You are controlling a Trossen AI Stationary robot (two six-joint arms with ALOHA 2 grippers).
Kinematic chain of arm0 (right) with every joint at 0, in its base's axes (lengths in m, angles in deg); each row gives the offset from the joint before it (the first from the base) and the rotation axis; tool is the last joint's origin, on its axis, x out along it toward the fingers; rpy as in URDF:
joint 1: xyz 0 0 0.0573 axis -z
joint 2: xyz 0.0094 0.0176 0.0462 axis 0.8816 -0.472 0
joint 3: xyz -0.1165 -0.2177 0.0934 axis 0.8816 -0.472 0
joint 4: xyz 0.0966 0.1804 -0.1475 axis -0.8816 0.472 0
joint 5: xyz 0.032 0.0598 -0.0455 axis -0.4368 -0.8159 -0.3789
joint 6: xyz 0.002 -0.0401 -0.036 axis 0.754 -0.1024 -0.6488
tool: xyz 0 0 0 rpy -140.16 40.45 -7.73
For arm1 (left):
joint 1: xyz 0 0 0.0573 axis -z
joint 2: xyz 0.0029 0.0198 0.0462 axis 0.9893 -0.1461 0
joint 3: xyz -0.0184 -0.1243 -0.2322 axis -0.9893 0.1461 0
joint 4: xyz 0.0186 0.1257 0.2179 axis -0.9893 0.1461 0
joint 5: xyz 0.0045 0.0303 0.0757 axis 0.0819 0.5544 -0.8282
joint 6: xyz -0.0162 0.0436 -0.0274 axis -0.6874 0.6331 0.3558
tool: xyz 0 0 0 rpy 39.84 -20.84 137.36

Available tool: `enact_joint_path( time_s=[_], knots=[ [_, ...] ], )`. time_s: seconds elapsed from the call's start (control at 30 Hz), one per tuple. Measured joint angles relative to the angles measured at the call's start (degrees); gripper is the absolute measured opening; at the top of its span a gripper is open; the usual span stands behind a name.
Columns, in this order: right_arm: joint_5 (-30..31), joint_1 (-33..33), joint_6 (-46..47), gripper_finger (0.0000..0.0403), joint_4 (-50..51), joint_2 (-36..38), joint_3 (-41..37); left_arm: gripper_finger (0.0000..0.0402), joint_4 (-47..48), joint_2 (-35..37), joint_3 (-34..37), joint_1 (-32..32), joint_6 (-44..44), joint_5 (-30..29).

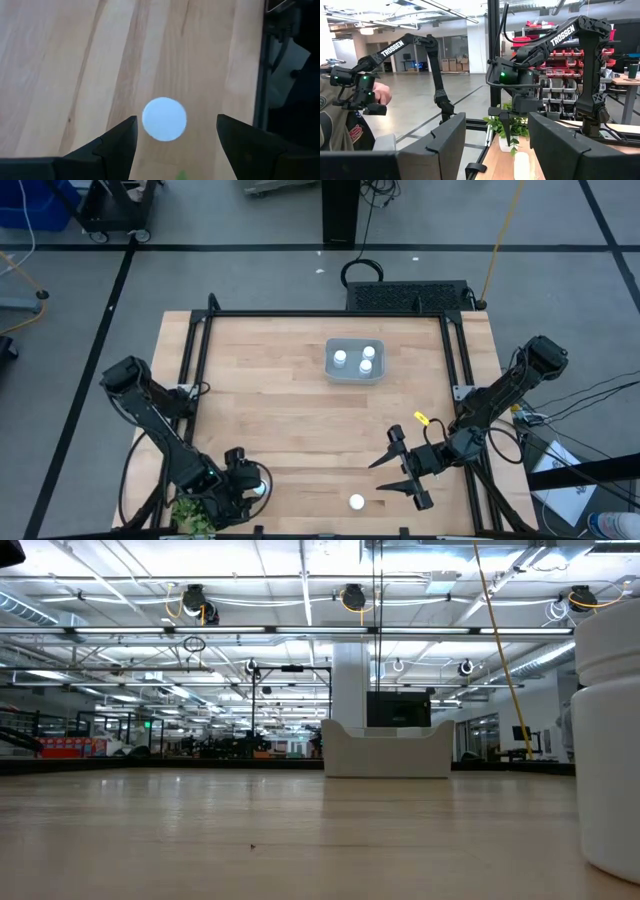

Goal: Pick and place pill bottles into a basket
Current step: Put the white medicine bottle into the gray bin

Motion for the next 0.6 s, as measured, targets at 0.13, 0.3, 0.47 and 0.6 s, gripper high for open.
enact_joint_path(
  time_s=[0.13,0.3,0.47,0.6],
  knots=[
    [0.0,0.0,0.0,0.0208,0.3,0.0,0.0,0.0273,-0.1,0.0,0.8,0.0,0.0,-0.2],
    [0.0,0.0,0.0,0.0208,0.3,0.0,0.0,0.0273,-2.2,0.0,1.8,0.0,0.7,-0.6],
    [0.0,0.0,0.0,0.0208,0.3,0.0,0.0,0.0273,-4.9,0.0,4.7,0.0,0.4,0.5],
    [0.0,0.0,0.0,0.0208,0.3,0.0,0.0,0.0273,-6.0,0.0,5.0,0.0,0.7,0.2]
  ],
)
